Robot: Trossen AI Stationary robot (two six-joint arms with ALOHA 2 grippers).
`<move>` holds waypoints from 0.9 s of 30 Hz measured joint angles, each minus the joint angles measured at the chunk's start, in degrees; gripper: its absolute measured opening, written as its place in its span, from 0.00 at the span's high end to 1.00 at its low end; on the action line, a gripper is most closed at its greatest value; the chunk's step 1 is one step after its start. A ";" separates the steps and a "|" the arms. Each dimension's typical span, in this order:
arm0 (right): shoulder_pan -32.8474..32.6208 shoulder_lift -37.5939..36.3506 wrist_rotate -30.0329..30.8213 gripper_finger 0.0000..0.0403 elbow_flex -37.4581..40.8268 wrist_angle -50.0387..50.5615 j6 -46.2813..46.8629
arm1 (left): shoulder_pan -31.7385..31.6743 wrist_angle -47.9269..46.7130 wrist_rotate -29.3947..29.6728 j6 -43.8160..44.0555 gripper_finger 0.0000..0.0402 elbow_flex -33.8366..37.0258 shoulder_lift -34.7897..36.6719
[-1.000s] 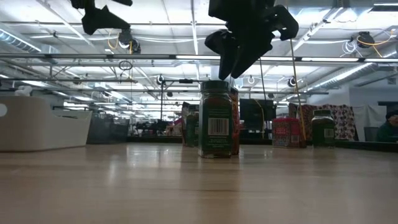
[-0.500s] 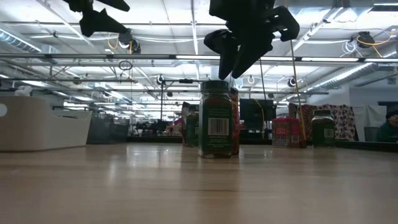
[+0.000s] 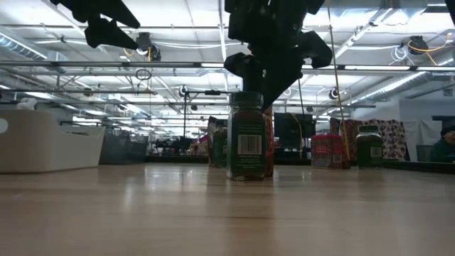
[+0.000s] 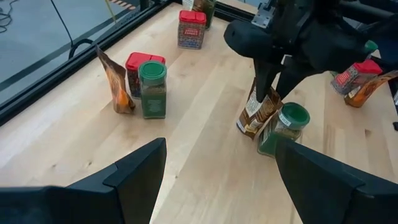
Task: Sort spices by type
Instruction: Put the orange seasoning bag into the bottom black bin
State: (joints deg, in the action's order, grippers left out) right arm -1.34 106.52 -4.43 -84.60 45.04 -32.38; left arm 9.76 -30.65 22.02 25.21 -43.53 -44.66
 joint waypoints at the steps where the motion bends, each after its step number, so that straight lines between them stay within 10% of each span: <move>1: 0.00 0.00 0.02 0.67 0.00 -0.30 -0.02 | 0.00 0.02 0.04 0.00 0.24 0.00 0.00; 10: 0.02 -0.01 0.07 0.98 0.00 1.18 -0.48 | 0.00 0.00 0.06 0.01 0.24 0.00 0.00; 27: 1.43 -1.67 4.81 1.00 -3.28 1.60 -1.33 | 0.00 -0.31 1.19 0.04 0.24 0.00 7.00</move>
State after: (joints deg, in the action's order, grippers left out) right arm 0.09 104.85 0.38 -87.88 46.64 -33.71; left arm 9.76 -30.96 23.21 25.26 -43.53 -37.66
